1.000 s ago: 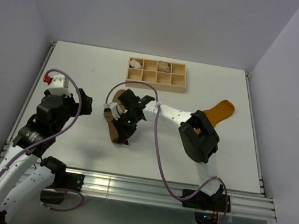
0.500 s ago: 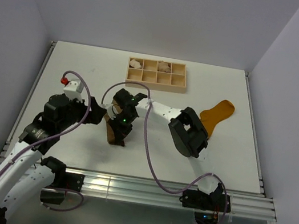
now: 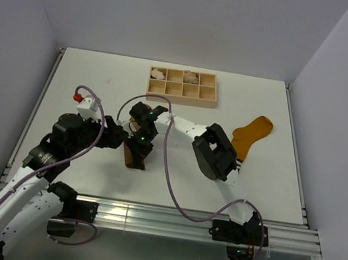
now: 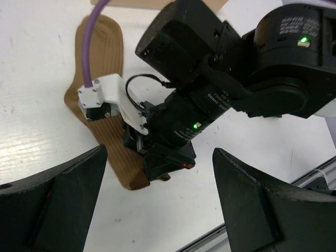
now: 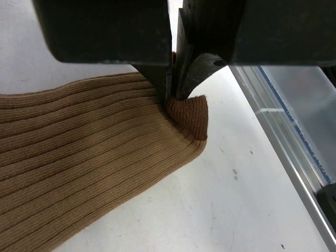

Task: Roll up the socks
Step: Roll the sock at the center of the board.

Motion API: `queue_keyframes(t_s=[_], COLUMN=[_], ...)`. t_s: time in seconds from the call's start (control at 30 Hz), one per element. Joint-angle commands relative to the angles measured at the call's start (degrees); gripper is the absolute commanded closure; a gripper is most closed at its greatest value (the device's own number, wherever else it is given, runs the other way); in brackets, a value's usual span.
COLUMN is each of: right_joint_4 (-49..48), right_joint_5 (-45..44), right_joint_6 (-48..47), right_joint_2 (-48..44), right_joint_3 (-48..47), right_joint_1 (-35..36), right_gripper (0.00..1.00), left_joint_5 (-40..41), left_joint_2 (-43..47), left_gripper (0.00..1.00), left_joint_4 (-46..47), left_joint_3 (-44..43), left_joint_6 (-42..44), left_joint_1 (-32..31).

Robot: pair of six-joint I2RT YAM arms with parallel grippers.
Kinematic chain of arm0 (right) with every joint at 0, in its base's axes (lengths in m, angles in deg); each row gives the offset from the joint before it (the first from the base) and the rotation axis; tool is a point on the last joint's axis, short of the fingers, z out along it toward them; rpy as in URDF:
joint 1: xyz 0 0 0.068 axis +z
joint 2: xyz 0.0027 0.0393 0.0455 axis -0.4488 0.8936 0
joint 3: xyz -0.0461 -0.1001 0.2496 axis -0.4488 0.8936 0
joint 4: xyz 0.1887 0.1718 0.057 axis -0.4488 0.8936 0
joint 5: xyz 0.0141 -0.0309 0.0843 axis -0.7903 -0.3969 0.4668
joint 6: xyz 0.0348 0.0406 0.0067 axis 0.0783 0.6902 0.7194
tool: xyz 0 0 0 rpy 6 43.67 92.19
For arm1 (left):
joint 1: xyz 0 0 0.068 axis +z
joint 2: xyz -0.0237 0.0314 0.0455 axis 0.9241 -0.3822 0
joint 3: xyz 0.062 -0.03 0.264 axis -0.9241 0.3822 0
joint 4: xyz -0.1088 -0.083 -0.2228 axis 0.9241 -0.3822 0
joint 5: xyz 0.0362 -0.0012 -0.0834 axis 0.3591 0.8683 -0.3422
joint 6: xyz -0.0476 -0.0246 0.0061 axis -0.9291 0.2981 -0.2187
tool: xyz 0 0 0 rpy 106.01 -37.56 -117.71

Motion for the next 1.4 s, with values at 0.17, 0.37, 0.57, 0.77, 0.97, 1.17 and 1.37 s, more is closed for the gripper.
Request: queue_keyframes(t_s=[0.17,0.37,0.57,0.77,0.97,1.17,1.37], right_joint_4=[1.71,4.27,5.94,6.29,6.12,6.91,9.63], right_joint_5=[-6.22,-5.25,-4.11,-4.11,-3.32,-3.67,-5.51], right_joint_6=[-4.76,-9.16,-11.18,-12.06,-12.24,-13.64,-16.36], right_joint_2=[4.79,5.50,6.38,6.12,5.68,5.32,5.76], right_joint_3=[-4.51,-4.87,-5.92,-5.13,-4.87,-4.08,-3.73], right_joint_1=[-2.77,-4.17,-4.44,-4.35,-4.35,-4.35,-4.96], right_gripper=[0.98,0.98,0.98,0.97,0.97,0.97,0.97], left_joint_5=[5.34,14.73,26.32,32.40,31.62,31.62,29.69], left_joint_2=[-8.34,-9.92,-12.56,-18.53,-22.14,-23.28,-26.27], left_gripper=[0.11,0.14,0.25,0.30,0.40,0.39,0.37], left_joint_4=[4.83,6.50,5.36,10.01,16.69,18.98,20.13], left_joint_3=[1.29,5.24,8.14,9.29,10.17,11.49,9.91], left_joint_6=[-6.97,-13.74,-16.64,-13.14,-7.78,-7.15,-4.35], left_joint_1=[-8.83,-18.84,-27.64,-32.65,-33.27,-33.18,-33.18])
